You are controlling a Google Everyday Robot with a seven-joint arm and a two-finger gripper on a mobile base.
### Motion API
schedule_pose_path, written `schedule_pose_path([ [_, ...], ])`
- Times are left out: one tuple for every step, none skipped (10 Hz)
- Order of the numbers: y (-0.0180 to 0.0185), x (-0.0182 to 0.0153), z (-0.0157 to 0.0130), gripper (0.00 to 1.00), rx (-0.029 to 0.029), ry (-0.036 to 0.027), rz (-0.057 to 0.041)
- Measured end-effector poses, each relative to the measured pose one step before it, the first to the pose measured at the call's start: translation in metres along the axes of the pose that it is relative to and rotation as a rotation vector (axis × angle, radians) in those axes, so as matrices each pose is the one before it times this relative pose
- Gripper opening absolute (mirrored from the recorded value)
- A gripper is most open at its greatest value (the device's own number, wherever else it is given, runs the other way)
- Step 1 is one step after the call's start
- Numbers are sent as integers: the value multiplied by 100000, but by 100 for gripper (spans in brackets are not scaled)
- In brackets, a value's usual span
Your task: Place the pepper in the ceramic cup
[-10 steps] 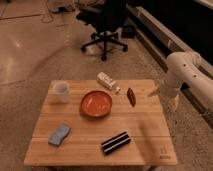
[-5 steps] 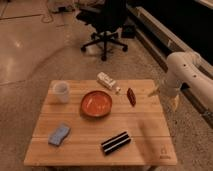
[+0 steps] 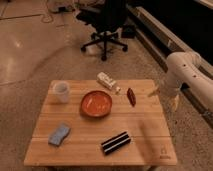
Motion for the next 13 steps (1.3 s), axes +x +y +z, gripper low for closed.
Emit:
schedule_pose_path([
  [-92,-15,-60,49,367,251,187],
  [-17,600,-80,45,472,210,339],
  [11,-68,-15,45,-357,-293,-265],
  [-27,-235,78,45,-317,-188,-440],
  [156,-120,-91,45,-30,66,9],
  [8,120,-86,45,199,166,435],
  [-294,127,-36,45,219,144,-233],
  [38,15,54,45,-74,-71,11],
  [203,-61,161,45,-299,-170,59],
  [-1027,0,319,45,-716,341,-901],
  [-1269,-282,51,45,-295,165,-1882],
  [-487,-358,-55,45,186,-148,251],
  [539,-133,-89,45,-56,-172,1231],
])
